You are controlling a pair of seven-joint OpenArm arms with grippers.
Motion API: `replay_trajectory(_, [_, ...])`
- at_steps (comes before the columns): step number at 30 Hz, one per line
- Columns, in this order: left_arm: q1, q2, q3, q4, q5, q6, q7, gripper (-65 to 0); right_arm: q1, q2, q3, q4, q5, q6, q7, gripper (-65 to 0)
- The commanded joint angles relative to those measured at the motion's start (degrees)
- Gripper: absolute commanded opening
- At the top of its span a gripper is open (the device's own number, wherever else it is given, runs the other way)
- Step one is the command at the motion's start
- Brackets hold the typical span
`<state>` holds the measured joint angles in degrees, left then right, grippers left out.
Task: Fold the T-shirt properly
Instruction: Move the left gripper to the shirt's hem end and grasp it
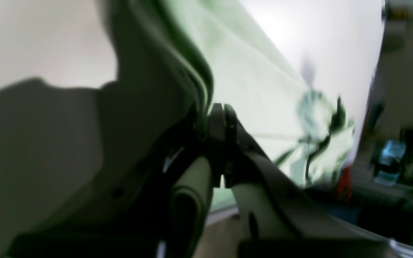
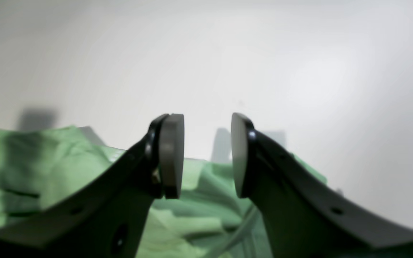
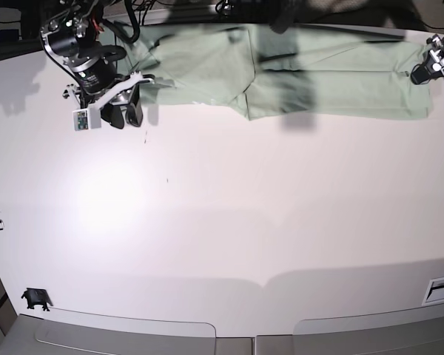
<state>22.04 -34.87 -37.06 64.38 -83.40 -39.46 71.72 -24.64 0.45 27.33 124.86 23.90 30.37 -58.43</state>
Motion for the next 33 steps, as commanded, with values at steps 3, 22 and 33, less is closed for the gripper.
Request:
replay_trajectory(3, [0.9,0.1,-0.4,8.7,-1.6,-0.5,2.0,-65.0,0.2,0.2,0.8,-1.2,-1.9,-1.6,1.9,-44.4])
replay_trajectory(22, [3.8,14.1,18.1,35.4,-1.6,-0.5,1.8,-65.0,0.2,8.1,10.0,-13.3,-0.8,-2.4,4.6,-44.4])
replay_trajectory(33, [-0.5,18.1,30.8,35.4,-1.6,-0.5,0.2,-65.0,1.3,8.0,10.0,-13.3,-0.8,-2.4,4.6,-44.4])
